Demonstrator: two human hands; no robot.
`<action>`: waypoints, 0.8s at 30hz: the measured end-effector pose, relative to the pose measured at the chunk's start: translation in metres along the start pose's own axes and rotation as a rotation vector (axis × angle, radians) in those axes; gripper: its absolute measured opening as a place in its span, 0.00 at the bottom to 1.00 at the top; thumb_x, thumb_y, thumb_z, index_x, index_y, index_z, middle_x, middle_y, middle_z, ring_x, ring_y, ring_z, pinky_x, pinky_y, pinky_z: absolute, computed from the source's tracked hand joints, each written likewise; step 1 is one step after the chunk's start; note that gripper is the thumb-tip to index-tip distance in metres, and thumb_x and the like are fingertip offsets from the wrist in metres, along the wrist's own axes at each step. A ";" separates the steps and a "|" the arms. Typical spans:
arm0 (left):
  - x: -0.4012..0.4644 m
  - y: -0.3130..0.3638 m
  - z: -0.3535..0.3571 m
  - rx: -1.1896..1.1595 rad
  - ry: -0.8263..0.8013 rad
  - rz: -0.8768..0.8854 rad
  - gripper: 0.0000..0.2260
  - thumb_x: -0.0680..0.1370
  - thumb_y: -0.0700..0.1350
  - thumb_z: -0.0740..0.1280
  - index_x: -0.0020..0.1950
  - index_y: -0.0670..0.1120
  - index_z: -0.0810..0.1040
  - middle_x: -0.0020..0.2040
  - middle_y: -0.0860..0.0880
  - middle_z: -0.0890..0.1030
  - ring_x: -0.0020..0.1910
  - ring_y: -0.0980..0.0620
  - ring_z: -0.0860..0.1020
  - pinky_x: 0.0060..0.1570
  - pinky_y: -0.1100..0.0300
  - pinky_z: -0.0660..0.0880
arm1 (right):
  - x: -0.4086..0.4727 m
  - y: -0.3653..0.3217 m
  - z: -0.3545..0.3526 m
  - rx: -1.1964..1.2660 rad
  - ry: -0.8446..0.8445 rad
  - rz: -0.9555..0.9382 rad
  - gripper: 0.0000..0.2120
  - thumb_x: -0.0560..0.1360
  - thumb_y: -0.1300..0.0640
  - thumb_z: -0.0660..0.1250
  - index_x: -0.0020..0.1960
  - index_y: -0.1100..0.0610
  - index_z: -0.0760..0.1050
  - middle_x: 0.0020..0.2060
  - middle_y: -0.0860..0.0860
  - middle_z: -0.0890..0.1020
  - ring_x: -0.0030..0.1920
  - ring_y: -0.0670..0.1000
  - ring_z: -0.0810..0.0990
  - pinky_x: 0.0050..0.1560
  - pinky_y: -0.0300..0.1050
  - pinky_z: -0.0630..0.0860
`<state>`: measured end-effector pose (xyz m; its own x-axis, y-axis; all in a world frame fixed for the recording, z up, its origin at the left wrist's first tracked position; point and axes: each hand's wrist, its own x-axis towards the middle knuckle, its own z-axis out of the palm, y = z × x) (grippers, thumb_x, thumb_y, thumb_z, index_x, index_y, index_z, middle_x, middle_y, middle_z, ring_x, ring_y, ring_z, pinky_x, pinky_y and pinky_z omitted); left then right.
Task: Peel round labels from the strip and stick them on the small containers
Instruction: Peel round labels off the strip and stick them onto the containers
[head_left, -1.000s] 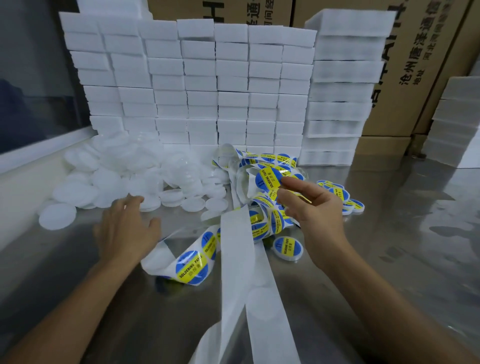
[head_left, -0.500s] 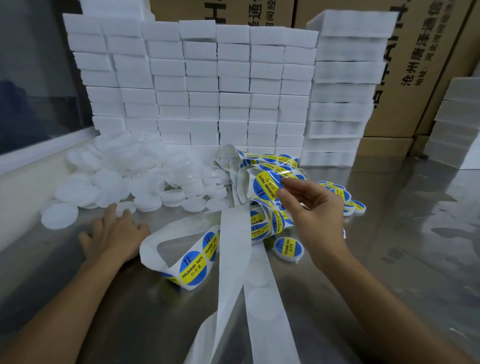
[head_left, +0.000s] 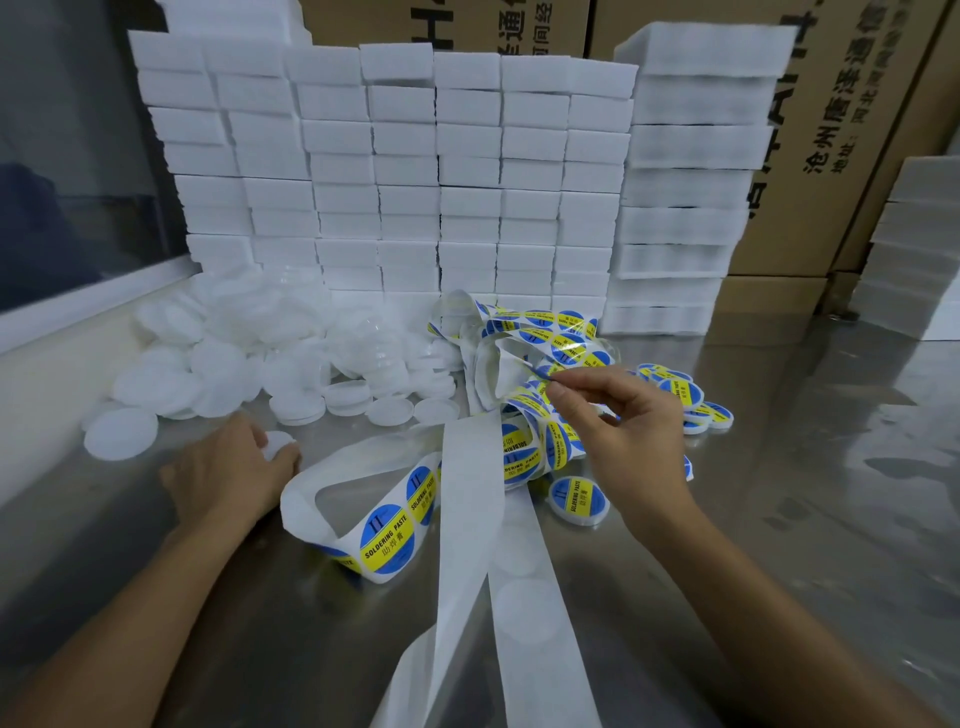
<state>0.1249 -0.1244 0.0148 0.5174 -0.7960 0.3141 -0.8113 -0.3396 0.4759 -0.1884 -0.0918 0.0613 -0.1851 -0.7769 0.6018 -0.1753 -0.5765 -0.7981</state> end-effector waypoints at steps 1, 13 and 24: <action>-0.001 0.000 0.000 -0.021 0.023 0.017 0.17 0.72 0.55 0.72 0.50 0.45 0.73 0.48 0.42 0.80 0.50 0.39 0.77 0.52 0.47 0.74 | -0.001 -0.001 0.001 -0.010 -0.002 -0.012 0.09 0.71 0.64 0.75 0.41 0.50 0.83 0.43 0.50 0.83 0.40 0.44 0.82 0.38 0.47 0.78; -0.046 0.065 -0.038 -0.263 0.622 0.903 0.19 0.73 0.51 0.73 0.56 0.39 0.78 0.57 0.43 0.82 0.51 0.42 0.80 0.51 0.48 0.71 | -0.012 -0.008 0.016 0.128 -0.111 0.017 0.24 0.74 0.61 0.73 0.65 0.44 0.71 0.40 0.50 0.84 0.42 0.49 0.83 0.45 0.48 0.79; -0.093 0.093 -0.027 -0.596 0.259 1.024 0.22 0.71 0.48 0.76 0.61 0.46 0.76 0.62 0.49 0.79 0.58 0.51 0.79 0.54 0.58 0.77 | -0.019 -0.017 0.023 0.249 -0.205 0.088 0.33 0.72 0.66 0.74 0.68 0.43 0.66 0.39 0.57 0.85 0.43 0.63 0.83 0.50 0.62 0.80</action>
<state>0.0083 -0.0691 0.0520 -0.1963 -0.4141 0.8888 -0.6595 0.7265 0.1929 -0.1599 -0.0734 0.0630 0.0138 -0.8468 0.5317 0.0792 -0.5291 -0.8448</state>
